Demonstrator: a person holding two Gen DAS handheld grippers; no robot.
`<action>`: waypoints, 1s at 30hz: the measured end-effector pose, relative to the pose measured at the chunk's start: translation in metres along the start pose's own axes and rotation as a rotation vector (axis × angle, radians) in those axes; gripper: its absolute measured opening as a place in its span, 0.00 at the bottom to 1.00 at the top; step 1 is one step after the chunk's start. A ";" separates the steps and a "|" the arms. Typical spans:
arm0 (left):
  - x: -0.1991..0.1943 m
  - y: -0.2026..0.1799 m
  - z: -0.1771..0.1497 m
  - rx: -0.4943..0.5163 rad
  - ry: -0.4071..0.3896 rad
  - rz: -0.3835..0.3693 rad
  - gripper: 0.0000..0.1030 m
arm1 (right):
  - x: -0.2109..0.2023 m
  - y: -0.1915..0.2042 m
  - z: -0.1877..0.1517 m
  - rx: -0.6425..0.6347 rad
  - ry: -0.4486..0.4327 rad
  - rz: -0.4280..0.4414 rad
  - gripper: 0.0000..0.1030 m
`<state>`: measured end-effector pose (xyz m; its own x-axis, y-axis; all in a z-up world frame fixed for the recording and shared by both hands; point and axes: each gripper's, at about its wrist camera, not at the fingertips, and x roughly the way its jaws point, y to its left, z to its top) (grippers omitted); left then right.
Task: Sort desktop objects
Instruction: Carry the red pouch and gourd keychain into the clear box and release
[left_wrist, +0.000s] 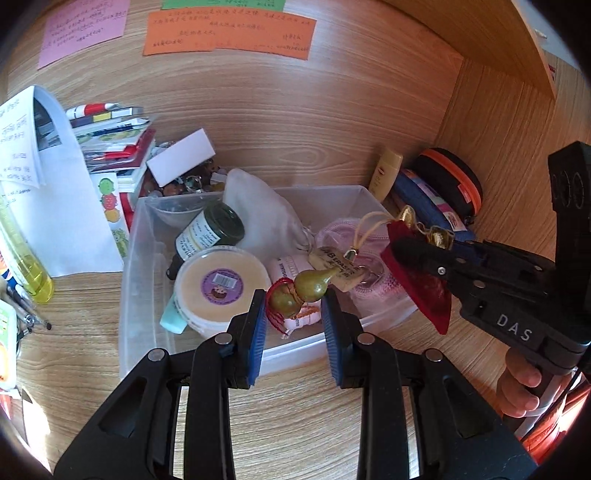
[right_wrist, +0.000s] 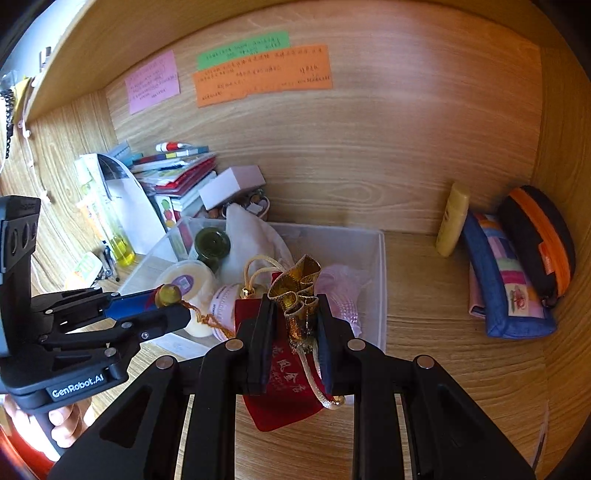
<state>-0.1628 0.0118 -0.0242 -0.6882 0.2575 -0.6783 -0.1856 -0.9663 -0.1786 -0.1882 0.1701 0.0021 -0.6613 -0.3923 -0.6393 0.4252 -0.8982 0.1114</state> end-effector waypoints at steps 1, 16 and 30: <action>0.003 -0.002 0.000 0.006 0.002 0.003 0.28 | 0.001 -0.001 0.000 0.001 -0.005 0.001 0.18; 0.022 -0.001 -0.001 -0.002 0.044 -0.020 0.28 | 0.027 0.000 0.008 -0.010 0.019 -0.048 0.19; 0.013 -0.007 -0.005 0.025 0.023 -0.019 0.42 | 0.025 0.008 0.006 -0.013 0.033 -0.049 0.46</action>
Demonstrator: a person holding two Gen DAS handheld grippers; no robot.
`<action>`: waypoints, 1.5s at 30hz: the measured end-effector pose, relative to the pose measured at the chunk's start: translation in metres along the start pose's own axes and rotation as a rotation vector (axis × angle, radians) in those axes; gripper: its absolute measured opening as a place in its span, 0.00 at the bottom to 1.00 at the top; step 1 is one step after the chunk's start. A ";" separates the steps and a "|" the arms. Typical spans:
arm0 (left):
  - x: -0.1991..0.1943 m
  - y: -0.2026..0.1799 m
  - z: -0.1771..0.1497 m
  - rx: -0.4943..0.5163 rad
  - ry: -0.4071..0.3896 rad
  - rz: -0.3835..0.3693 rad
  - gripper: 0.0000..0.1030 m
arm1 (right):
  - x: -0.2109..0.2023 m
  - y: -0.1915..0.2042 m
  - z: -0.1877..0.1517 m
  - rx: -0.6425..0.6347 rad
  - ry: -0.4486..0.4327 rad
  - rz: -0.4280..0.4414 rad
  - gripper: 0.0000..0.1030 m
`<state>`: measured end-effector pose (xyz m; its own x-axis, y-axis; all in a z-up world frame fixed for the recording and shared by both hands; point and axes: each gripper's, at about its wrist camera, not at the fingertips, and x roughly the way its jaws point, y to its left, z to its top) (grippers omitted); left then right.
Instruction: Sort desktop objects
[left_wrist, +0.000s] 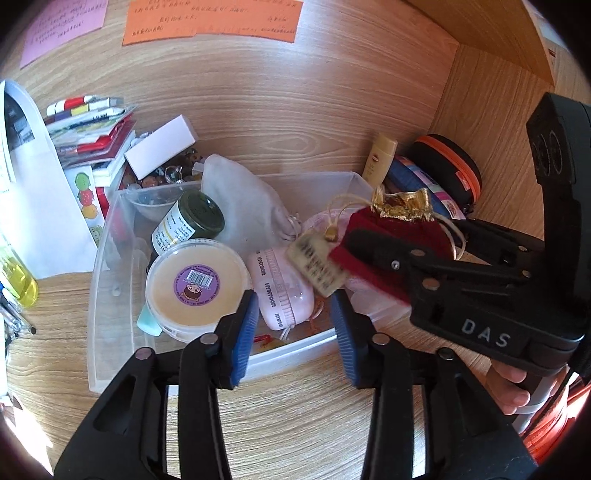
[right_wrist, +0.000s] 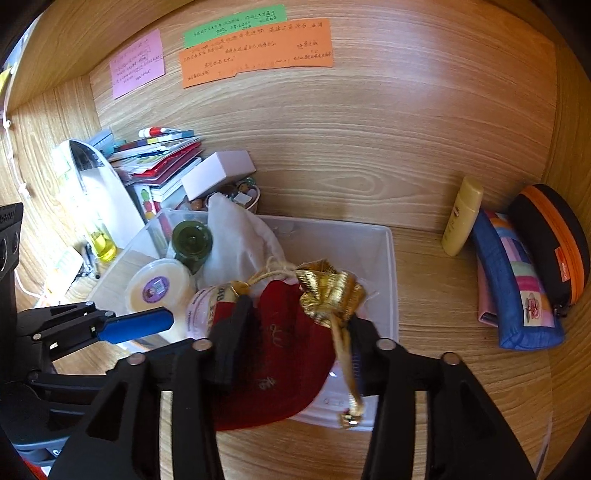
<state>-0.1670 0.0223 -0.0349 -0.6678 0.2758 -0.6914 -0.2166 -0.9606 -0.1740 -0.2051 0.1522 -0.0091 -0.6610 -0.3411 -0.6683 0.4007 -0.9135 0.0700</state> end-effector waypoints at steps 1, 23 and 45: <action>-0.001 -0.001 0.000 0.004 -0.005 0.005 0.43 | -0.002 0.001 0.000 -0.001 0.002 0.002 0.48; -0.046 0.000 -0.009 -0.001 -0.094 0.080 0.67 | -0.059 0.001 -0.012 0.030 -0.067 -0.041 0.73; -0.105 0.001 -0.042 -0.031 -0.191 0.243 0.94 | -0.126 0.032 -0.057 0.009 -0.174 -0.032 0.87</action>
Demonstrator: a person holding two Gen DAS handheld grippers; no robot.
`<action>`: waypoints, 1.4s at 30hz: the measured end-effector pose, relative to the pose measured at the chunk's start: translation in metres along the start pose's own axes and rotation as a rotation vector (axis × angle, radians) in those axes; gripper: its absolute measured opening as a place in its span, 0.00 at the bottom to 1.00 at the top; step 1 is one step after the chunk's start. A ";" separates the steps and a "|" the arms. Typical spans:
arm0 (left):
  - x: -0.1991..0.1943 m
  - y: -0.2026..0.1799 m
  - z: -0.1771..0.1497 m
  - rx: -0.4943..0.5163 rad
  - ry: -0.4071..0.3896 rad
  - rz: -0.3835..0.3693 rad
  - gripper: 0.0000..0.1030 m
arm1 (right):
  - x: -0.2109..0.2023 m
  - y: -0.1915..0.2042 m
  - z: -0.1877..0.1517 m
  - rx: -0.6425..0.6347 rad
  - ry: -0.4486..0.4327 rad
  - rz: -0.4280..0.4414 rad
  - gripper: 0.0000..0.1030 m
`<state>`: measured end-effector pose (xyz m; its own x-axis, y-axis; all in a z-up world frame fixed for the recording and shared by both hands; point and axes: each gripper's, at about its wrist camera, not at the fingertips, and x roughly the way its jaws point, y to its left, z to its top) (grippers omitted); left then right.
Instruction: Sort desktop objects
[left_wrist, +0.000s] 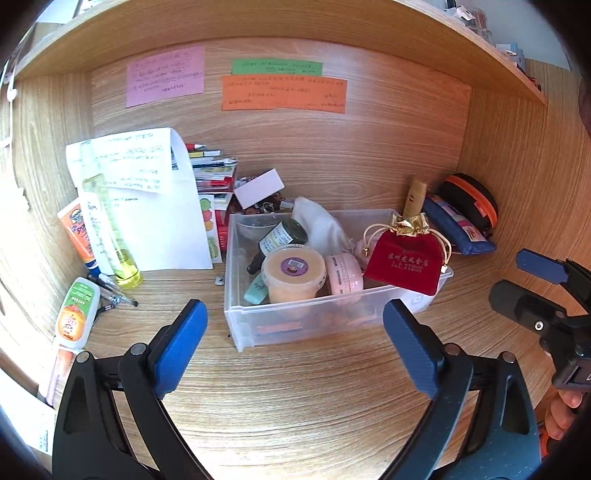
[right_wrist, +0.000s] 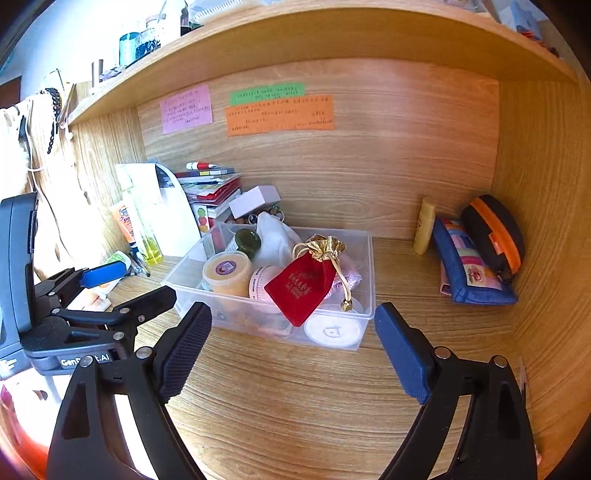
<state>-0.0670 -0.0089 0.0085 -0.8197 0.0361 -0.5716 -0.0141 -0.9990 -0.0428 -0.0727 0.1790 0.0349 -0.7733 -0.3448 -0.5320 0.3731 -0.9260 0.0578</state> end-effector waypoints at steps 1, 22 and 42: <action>-0.002 0.001 -0.002 -0.001 -0.001 0.007 0.94 | -0.002 0.001 -0.002 0.000 -0.006 -0.006 0.87; -0.008 0.001 -0.018 0.018 -0.029 0.038 0.95 | 0.005 0.001 -0.023 0.050 -0.008 -0.021 0.87; -0.005 0.002 -0.016 0.012 -0.024 0.026 0.95 | 0.009 0.002 -0.022 0.038 0.004 -0.013 0.87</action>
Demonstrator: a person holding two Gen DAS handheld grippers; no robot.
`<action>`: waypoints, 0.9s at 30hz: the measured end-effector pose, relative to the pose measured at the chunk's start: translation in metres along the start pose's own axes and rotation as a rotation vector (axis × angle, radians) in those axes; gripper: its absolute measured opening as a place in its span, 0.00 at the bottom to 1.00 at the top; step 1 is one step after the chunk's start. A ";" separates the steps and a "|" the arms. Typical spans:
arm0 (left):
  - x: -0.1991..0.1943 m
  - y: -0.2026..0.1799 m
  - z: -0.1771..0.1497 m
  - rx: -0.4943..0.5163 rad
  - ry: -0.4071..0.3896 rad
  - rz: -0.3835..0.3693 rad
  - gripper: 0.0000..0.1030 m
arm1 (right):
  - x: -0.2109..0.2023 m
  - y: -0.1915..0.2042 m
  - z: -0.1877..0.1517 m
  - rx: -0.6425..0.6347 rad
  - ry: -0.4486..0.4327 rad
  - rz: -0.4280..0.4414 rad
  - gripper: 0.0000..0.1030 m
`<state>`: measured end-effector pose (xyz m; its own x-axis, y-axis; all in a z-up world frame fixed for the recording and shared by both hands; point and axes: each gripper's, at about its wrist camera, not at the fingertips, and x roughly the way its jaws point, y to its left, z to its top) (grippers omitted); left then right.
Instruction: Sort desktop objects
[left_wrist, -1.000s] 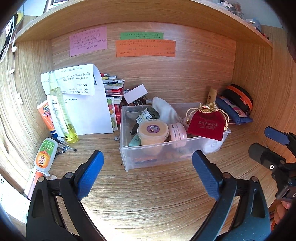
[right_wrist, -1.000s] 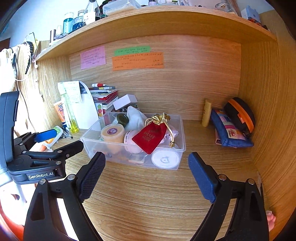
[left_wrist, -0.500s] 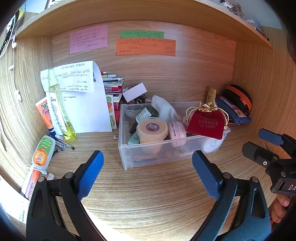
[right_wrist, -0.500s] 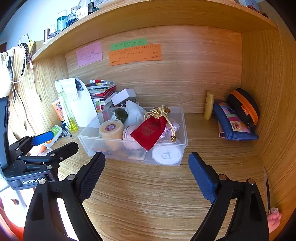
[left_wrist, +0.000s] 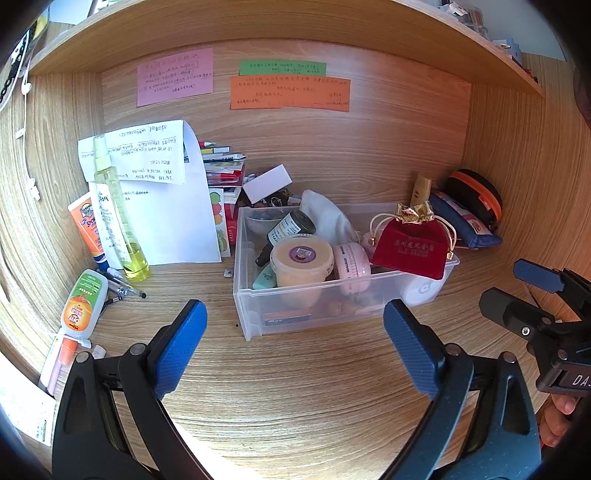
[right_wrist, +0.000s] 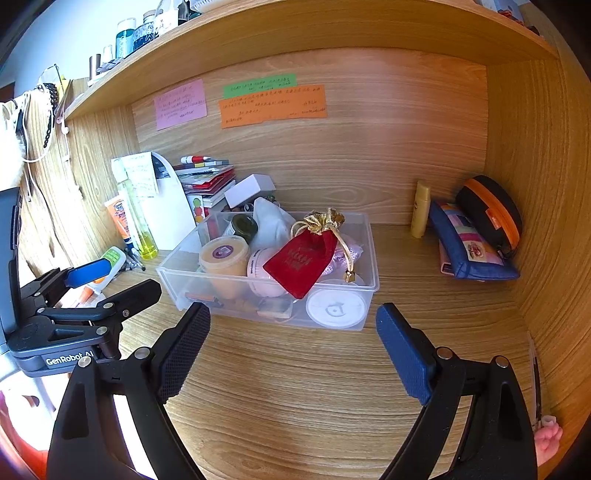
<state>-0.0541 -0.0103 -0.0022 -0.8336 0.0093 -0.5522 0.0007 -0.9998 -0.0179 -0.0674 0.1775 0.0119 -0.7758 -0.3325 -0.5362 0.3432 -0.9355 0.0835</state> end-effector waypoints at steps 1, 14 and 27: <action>0.000 0.000 0.000 0.000 0.000 0.002 0.95 | 0.000 0.000 0.000 0.000 0.000 0.000 0.87; -0.002 -0.002 0.001 -0.005 -0.004 0.005 0.95 | -0.001 0.001 0.000 0.001 0.000 0.000 0.87; 0.000 -0.002 0.000 -0.013 0.009 -0.015 0.95 | -0.003 -0.002 0.000 0.011 0.007 0.015 0.87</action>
<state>-0.0536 -0.0085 -0.0021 -0.8285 0.0247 -0.5594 -0.0044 -0.9993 -0.0374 -0.0654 0.1803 0.0132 -0.7673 -0.3454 -0.5403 0.3488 -0.9318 0.1002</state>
